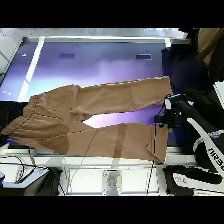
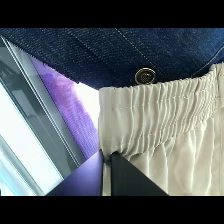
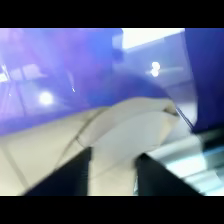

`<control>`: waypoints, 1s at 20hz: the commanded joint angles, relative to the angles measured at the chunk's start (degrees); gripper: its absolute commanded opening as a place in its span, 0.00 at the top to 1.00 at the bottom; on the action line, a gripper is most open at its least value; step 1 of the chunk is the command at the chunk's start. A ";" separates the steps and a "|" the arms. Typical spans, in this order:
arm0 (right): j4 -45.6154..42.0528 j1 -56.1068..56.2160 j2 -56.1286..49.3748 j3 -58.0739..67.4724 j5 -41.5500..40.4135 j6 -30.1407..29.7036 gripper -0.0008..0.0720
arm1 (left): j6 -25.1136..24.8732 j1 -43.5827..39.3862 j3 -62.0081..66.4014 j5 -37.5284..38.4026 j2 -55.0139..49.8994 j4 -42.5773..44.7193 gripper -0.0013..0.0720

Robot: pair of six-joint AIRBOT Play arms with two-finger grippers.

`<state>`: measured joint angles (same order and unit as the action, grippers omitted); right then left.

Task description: Fold the clothes and pants, and hang the long-sleeved shirts on hangers.

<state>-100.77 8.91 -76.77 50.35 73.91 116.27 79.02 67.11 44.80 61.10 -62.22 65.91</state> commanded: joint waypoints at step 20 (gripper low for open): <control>2.05 -20.59 2.91 5.44 -3.69 -1.51 0.06 | 0.00 0.07 0.04 0.15 -0.02 0.00 0.95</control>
<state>-102.89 -7.18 -76.01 56.75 71.09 117.03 79.02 67.11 44.80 61.10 -62.22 65.91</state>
